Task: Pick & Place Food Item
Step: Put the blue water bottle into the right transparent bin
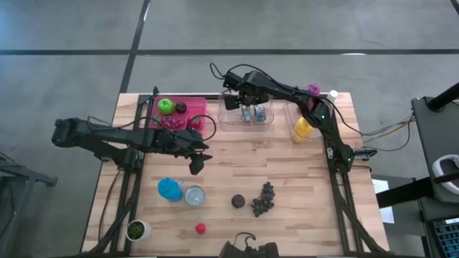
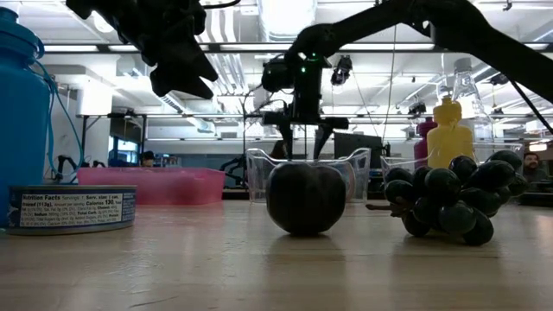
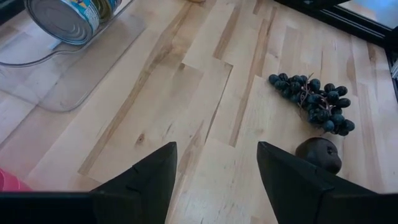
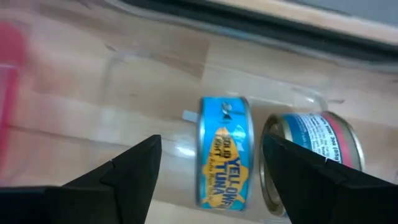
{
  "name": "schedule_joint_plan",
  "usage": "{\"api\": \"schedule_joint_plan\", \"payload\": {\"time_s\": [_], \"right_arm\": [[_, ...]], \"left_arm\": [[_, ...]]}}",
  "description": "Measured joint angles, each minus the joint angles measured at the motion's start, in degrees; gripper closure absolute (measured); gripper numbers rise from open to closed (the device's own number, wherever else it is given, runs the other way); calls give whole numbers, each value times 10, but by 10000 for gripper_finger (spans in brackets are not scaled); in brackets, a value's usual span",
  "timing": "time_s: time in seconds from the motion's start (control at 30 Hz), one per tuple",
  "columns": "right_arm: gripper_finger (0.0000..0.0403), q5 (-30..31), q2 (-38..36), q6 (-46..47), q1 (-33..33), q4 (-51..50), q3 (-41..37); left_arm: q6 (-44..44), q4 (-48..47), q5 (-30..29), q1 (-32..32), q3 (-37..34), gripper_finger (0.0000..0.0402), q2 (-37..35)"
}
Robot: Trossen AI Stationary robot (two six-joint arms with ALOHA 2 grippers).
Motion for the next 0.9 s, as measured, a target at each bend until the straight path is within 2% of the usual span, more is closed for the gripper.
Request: {"api": "schedule_joint_plan", "payload": {"time_s": [0.27,0.43,0.73,0.9], "right_arm": [[122,31,-40,-44,9,-7,48],[131,64,-87,-88,32,-16,53],[144,79,-166,-174,104,-33,46],[151,123,-216,-192,156,-32,17]], "left_arm": [[-14,0,0,0,0,166,0],[-21,0,0,0,0,160,0],[-34,0,0,0,0,157,0],[-45,0,0,0,1,164,-3]]}}
